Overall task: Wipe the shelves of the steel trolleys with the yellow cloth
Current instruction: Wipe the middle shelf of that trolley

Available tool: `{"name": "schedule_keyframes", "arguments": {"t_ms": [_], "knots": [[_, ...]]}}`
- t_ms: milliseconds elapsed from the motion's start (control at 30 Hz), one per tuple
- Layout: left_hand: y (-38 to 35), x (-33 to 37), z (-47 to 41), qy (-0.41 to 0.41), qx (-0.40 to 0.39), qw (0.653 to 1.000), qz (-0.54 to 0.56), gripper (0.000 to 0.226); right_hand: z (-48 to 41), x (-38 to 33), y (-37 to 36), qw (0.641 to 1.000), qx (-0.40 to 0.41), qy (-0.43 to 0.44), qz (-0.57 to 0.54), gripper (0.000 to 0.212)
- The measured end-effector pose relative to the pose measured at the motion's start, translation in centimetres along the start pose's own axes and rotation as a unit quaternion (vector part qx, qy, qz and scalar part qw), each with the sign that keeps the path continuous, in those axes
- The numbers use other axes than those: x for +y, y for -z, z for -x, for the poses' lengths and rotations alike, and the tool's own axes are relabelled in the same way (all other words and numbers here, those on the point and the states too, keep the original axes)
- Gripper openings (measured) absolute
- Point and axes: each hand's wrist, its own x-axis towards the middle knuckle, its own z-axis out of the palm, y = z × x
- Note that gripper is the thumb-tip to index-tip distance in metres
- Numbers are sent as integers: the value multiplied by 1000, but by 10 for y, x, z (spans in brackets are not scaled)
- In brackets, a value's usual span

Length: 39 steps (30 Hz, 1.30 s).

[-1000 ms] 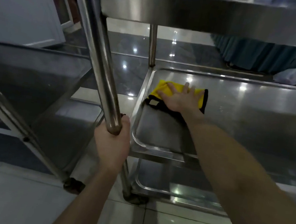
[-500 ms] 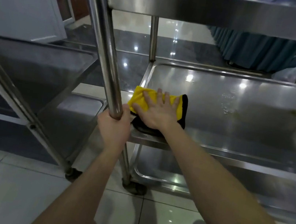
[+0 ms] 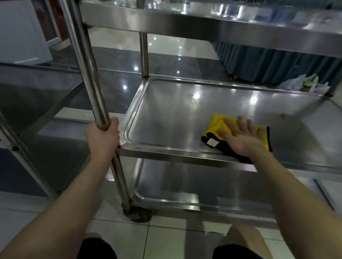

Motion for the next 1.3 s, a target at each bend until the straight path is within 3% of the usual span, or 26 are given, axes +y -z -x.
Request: {"name": "schedule_keyframes", "arguments": {"t_ms": [133, 267, 433, 533, 667, 767, 933, 1033, 1167, 1300], "knots": [[-2, -8, -3, -12, 3, 1000, -4, 43, -33, 4, 6, 999, 16, -51, 5, 89], [-3, -14, -4, -41, 5, 999, 7, 45, -63, -57, 6, 998, 28, -49, 9, 97], [-6, -17, -5, -57, 23, 998, 23, 45, -51, -192, -18, 996, 15, 88, 19, 98], [-7, -14, -4, -64, 25, 997, 29, 35, -18, -232, -33, 986, 0, 164, 25, 97], [-5, -10, -4, -56, 26, 998, 23, 32, 10, -211, -35, 977, -16, 214, 15, 81], [-5, -9, -6, -57, 17, 998, 26, 31, 15, -158, -30, 979, -18, 204, 4, 79], [-5, -12, -11, -37, 7, 999, 21, 35, 3, -35, -12, 996, -4, 88, -2, 80], [-7, -14, -8, -48, 9, 999, 25, 44, -10, 4, -6, 1000, -4, 23, -8, 90], [-10, -14, 0, -71, 4, 997, 26, 49, -31, -10, -7, 1000, 9, -29, 4, 99], [-11, -15, 3, -88, 11, 996, 22, 41, -55, -78, -8, 999, 14, -30, 19, 103]]}}
